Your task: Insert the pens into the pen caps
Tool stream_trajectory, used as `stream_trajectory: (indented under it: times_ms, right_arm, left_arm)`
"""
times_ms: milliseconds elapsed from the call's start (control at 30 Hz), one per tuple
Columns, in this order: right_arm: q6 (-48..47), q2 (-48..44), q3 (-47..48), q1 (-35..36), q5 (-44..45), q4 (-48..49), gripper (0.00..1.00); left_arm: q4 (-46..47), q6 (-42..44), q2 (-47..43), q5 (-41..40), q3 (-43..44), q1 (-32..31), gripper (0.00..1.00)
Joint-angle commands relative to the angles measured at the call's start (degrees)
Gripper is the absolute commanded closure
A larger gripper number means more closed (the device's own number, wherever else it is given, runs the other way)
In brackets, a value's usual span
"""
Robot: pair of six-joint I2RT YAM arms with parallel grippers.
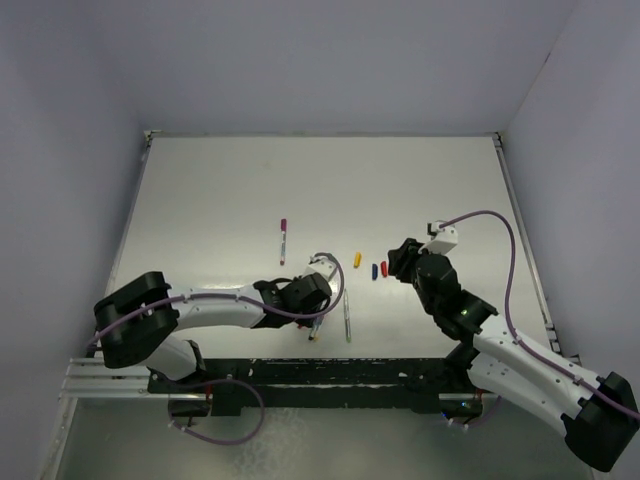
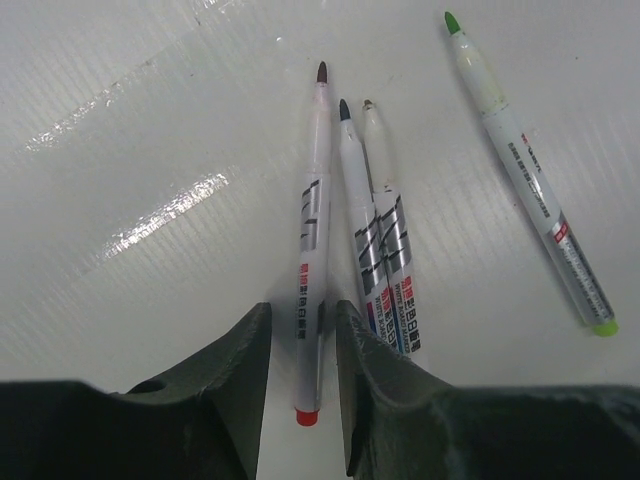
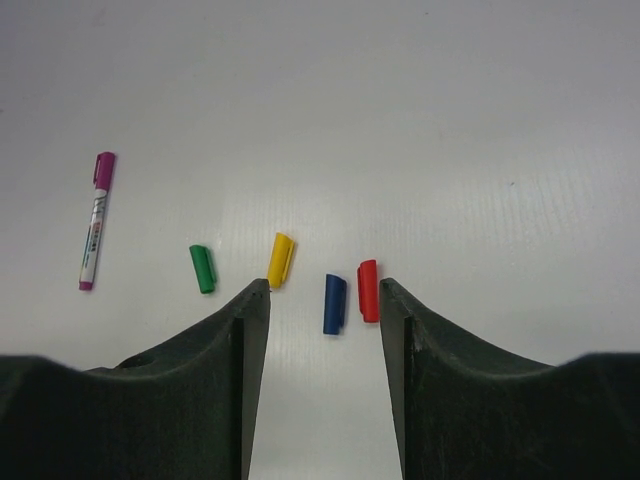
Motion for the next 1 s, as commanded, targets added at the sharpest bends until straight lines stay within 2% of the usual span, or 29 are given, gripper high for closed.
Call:
stream_trajectory:
  times_ms: [0, 133, 333, 733, 967]
  right_arm:
    - [1.23, -0.42, -0.21, -0.32, 0.94, 1.54, 0.50]
    - [1.30, -0.48, -0.24, -0.28, 0.94, 1.59, 0.50]
    - [1.31, -0.55, 0.11, -0.32, 1.05, 1.34, 0.50]
    - [1.40, 0.09, 0.07, -0.30, 0.53, 2.54, 0.50]
    - [1.10, 1.25, -0.02, -0.30, 0.95, 2.61, 0.50]
  left_arm:
    - [-2.26, -1.99, 1.99, -2.01, 2.86, -0.37, 0.66]
    - [-3.80, -2.80, 3.87, -2.98, 3.79, -0.37, 0.66]
    - [-11.38, -5.71, 7.79, -4.88, 7.08, -0.36, 0.69]
    - [-15.87, -7.25, 5.45, -3.02, 6.00, -0.33, 0.69]
    - [-12.39, -7.07, 6.66, -2.19, 4.97, -0.28, 0.86]
